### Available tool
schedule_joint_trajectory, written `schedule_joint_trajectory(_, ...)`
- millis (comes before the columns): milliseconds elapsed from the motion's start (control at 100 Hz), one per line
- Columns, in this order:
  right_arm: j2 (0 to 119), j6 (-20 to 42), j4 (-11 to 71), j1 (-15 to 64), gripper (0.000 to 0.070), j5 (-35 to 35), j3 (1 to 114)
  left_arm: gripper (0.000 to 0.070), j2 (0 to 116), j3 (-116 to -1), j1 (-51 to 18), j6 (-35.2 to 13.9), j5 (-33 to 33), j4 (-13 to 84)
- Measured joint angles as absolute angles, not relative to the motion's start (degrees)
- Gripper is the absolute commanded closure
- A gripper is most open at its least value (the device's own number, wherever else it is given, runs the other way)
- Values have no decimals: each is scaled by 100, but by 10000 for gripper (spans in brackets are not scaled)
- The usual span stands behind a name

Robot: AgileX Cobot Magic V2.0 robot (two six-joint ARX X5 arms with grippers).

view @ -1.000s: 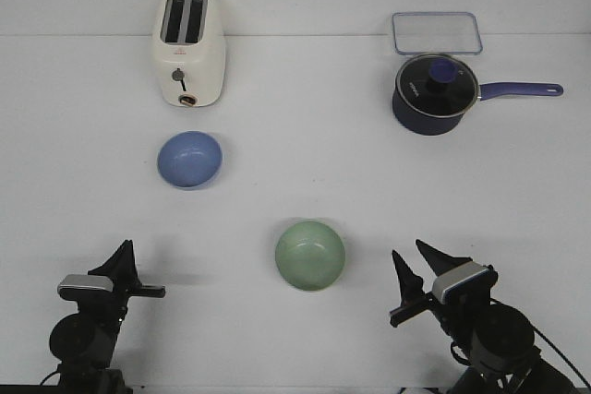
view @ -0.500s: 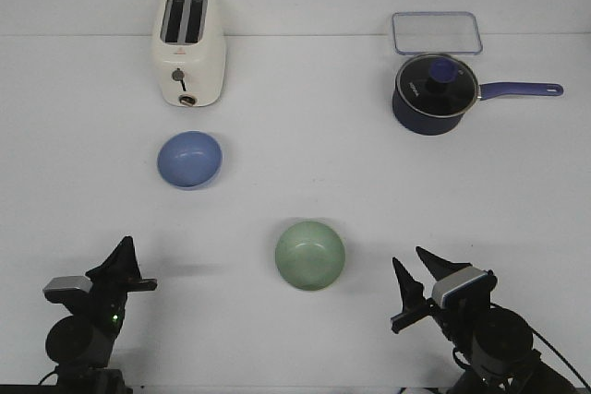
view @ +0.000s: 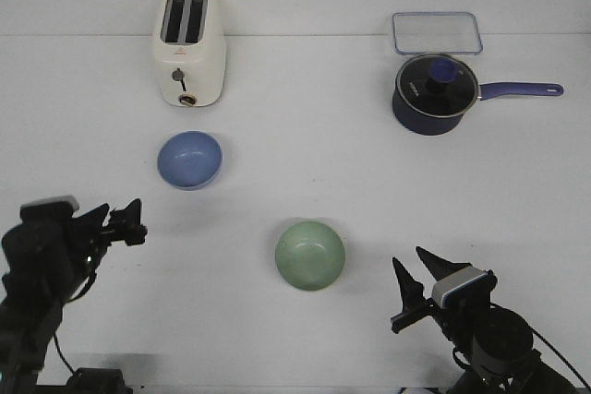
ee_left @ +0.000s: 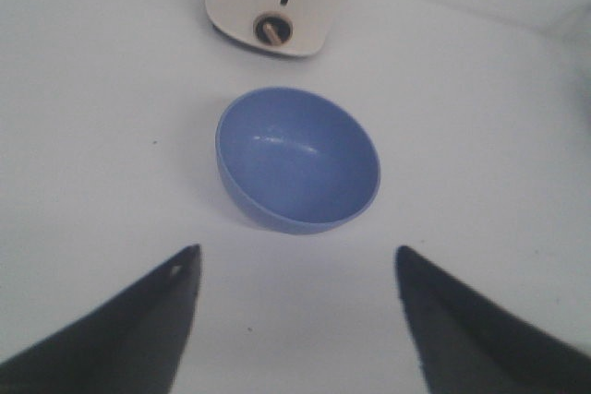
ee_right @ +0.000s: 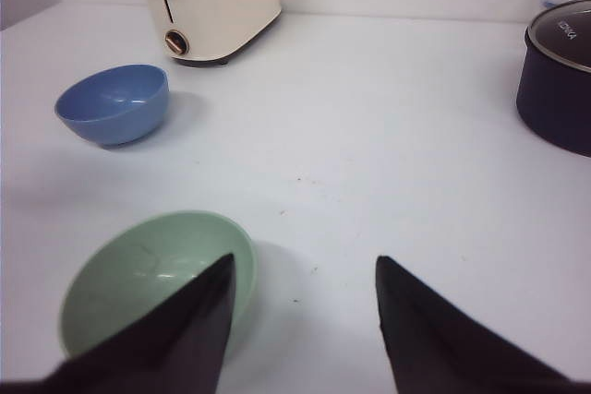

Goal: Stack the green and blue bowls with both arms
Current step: 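Reach the left gripper forward and grasp the rim of the blue bowl, then carry the blue bowl with the left gripper and lower it onto the green bowl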

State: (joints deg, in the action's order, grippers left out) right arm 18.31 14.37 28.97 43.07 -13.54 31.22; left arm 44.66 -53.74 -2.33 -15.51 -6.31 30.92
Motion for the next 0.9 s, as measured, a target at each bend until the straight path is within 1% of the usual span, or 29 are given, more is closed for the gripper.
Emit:
schedule_joint_trajectory(50, 1831, 1437, 2897, 4307, 388, -1354, 3122, 168, 5004, -5669, -239, -1439, -633, 3135)
schedule_joint_trajectory(200, 1831, 1437, 2897, 4307, 388, -1354, 3122, 168, 6434, -6222, -237, -1302, -633, 3135)
schedule_joint_trajectory(420, 1831, 1437, 2897, 4307, 388, -1354, 3122, 168, 8368, -6936, -237, -1225, -633, 2995)
schedule_joint_trajectory(530, 1831, 1437, 2897, 4307, 388, -1354, 3122, 168, 9115, -7166, -237, -1188, -633, 2921)
schedule_joint_trajectory(630, 1831, 1437, 2899, 4307, 388, -1367, 3120, 176, 9515, -7185, -237, -1175, -626, 2720)
schedule_joint_trajectory(700, 1831, 1437, 2899, 4307, 388, -1372, 3120, 257, 9692, -7185, -237, -1160, -617, 2617)
schedule_joint_trajectory(740, 1831, 1437, 2899, 4307, 388, -1372, 3120, 329, 9762, -7185, -237, -1151, -617, 2565)
schedule_joint_trajectory(750, 1831, 1437, 2899, 4307, 388, -1372, 3120, 337, 9776, -7185, -237, -1151, -617, 2554)
schedule_joint_trajectory(780, 1831, 1437, 2899, 4307, 388, -1372, 3120, 393, 9810, -7185, -237, -1149, -617, 2536)
schedule_joint_trajectory(790, 1831, 1437, 2897, 4307, 388, -1372, 3122, 424, 9821, -7185, -237, -1149, -617, 2530)
schedule_joint_trajectory(810, 1831, 1437, 2897, 4307, 388, -1372, 3120, 456, 9832, -7185, -237, -1149, -615, 2521)
schedule_joint_trajectory(820, 1831, 1437, 2897, 4307, 388, -1372, 3120, 488, 9835, -7185, -237, -1149, -615, 2512)
schedule_joint_trajectory(830, 1831, 1437, 2899, 4307, 388, -1372, 3120, 499, 9841, -7185, -237, -1149, -615, 2506)
schedule_joint_trajectory(900, 1831, 1437, 2897, 4307, 388, -1372, 3122, 638, 9843, -7185, -239, -1149, -615, 2405)
